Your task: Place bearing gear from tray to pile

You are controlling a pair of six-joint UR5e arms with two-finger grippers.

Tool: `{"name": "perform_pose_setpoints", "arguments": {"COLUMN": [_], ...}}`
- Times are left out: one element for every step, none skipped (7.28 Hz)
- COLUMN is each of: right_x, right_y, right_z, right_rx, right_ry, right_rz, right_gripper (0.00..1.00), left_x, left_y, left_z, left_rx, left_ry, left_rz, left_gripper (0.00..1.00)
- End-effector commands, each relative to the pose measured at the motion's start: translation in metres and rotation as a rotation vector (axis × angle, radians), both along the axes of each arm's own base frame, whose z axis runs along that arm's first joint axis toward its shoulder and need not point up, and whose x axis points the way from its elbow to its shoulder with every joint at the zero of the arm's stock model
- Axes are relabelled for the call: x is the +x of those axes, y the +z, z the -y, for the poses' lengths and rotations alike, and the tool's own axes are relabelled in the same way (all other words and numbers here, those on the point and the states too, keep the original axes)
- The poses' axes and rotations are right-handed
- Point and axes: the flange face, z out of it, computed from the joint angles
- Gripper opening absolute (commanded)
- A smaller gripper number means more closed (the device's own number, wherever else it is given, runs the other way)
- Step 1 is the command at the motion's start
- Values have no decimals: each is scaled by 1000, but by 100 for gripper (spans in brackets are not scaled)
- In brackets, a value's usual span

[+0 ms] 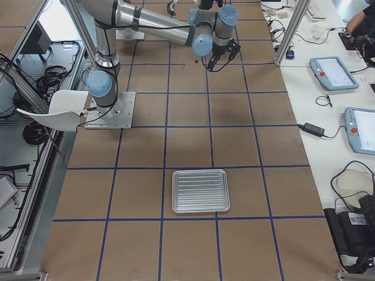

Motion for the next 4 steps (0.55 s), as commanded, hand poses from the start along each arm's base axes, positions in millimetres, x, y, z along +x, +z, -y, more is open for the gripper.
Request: {"name": "perform_pose_setpoints", "arguments": {"right_x": [-37,-39,-43,-36], "right_y": [66,73,77,75], "right_z": [-47,-64,-64,-67], "right_rx": [12,45,35,41], "right_ry": [71,72,80,74], "right_rz": [-121,-121,-132,-132], "right_gripper": [100,100,100,100], "left_x": [-105,-131,-137,-145], "left_y": [-42,-63,-78,-90], "left_z": [-36,-46,-44,-47], "left_rx": [-7,7,2,15], "left_ry": [35,21,17,7], "left_rz": [17,23,18,27], "left_gripper": [89,88,88,88]}}
